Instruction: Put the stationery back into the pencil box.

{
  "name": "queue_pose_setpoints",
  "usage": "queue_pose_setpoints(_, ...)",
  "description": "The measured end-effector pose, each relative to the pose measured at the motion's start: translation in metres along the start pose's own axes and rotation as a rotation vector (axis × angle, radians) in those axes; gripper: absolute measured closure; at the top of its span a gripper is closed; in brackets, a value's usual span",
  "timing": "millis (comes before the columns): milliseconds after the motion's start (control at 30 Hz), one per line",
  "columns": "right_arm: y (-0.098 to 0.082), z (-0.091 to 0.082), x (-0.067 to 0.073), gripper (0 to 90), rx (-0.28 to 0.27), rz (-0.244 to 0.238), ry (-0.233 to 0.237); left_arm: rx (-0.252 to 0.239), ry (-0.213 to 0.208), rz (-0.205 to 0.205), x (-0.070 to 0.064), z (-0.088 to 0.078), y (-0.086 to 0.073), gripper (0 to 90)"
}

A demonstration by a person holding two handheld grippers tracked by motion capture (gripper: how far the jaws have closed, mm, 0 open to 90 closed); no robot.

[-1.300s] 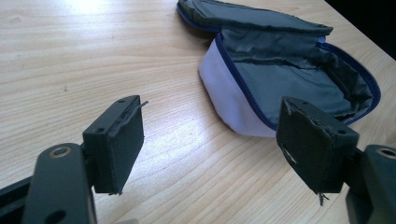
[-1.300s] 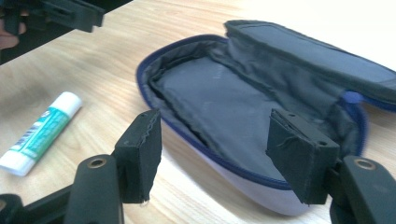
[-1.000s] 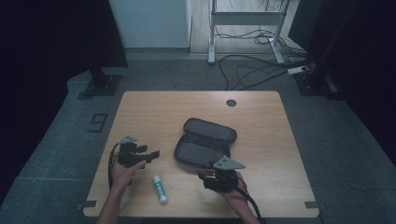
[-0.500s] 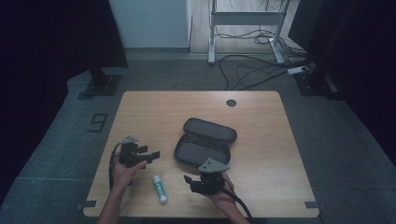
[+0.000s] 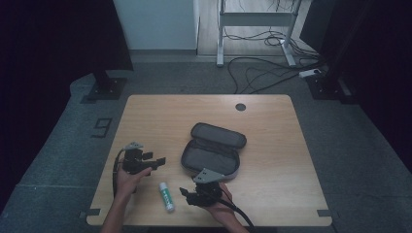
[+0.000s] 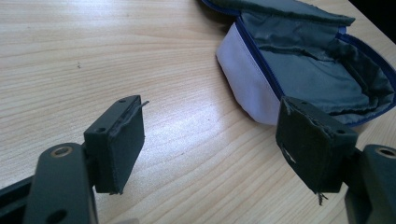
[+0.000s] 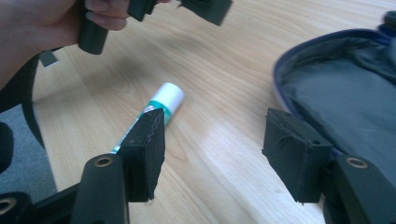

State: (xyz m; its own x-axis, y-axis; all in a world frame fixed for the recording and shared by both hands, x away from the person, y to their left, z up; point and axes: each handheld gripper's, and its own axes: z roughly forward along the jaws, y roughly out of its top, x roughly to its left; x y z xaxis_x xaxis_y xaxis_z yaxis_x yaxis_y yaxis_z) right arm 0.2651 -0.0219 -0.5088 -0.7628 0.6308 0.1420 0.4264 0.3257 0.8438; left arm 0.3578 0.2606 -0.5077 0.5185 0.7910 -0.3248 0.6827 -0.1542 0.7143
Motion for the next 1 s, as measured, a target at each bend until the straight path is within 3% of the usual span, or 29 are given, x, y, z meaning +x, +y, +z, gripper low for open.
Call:
queue_pose_setpoints(267, 0.003, 0.014, 0.018, 38.1, 0.012, -0.015, 0.039, 0.008, -0.004, 0.007, 0.001, 0.0, -0.001, 24.2)
queue_pose_setpoints(567, 0.0, 0.024, 0.024, 38.8, 0.028, -0.003, 0.033, 0.012, -0.005, 0.003, 0.001, 0.001, -0.003, 24.2)
queue_pose_setpoints(1000, -0.005, 0.056, 0.039, 40.7, 0.095, -0.016, 0.04, 0.016, -0.005, -0.002, 0.002, 0.002, -0.004, 24.2)
